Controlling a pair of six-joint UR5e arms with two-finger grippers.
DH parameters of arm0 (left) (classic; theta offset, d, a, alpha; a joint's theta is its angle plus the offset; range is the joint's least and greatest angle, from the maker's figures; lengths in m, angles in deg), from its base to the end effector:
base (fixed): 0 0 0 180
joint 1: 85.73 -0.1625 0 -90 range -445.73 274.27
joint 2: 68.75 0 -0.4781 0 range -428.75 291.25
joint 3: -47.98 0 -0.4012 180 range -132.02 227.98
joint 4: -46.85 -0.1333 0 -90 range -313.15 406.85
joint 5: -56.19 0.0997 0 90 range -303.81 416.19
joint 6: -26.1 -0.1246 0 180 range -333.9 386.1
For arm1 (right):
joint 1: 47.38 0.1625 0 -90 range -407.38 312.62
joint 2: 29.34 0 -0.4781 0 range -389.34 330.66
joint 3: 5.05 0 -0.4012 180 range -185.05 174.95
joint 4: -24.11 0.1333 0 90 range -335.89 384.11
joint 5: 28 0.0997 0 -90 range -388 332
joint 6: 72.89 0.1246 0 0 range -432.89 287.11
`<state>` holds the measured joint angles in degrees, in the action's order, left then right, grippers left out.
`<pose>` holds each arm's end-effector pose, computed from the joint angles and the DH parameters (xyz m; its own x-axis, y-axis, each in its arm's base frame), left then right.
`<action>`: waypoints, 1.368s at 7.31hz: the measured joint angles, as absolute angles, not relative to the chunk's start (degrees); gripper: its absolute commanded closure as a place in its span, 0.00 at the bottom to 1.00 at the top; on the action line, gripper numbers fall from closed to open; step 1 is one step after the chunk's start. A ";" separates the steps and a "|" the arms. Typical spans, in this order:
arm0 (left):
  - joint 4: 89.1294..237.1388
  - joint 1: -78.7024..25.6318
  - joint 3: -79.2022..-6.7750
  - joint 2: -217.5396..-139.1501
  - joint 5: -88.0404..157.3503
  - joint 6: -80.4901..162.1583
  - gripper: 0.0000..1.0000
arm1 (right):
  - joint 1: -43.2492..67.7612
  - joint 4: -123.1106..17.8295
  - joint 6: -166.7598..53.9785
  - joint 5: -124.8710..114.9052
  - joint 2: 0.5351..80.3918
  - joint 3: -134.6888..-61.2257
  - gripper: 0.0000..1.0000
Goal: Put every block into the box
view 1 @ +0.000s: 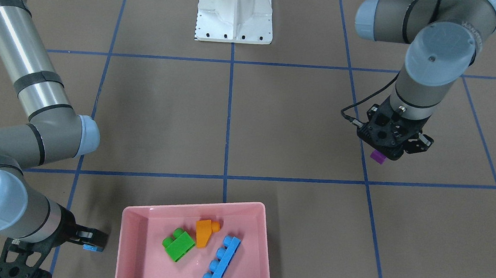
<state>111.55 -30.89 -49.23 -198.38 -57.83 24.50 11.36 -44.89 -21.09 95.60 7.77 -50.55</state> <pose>0.3436 -0.6312 0.3073 0.6455 0.6692 -0.3682 -0.5539 0.7421 0.3776 -0.4203 -0.8164 0.4339 0.7085 0.1745 0.6838 -0.1692 0.9827 -0.0754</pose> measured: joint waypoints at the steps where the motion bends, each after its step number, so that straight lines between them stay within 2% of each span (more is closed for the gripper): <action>1: 111.30 -30.45 -46.67 -201.78 -57.93 26.08 1.00 | 11.09 -43.46 -20.98 95.40 7.64 -48.93 0.00; 4: 111.25 -30.12 -45.06 -204.40 -57.96 27.84 1.00 | 10.32 -39.00 -20.31 94.50 6.43 -44.15 0.02; 5: 111.27 -30.10 -44.96 -204.59 -57.93 27.99 1.00 | 9.79 -38.16 -19.88 94.06 5.66 -42.83 0.13; 7: 111.30 -30.10 -44.09 -206.13 -57.92 29.19 1.00 | 8.77 -37.24 -19.18 93.31 4.84 -41.61 1.00; 9: 114.32 -30.10 -39.39 -210.47 -57.99 34.90 1.00 | 8.44 -36.90 -19.04 93.08 4.82 -41.47 1.00; 10: 120.88 -30.10 -34.77 -212.56 -58.10 41.47 1.00 | 8.38 -36.48 -19.02 93.04 4.83 -41.45 1.00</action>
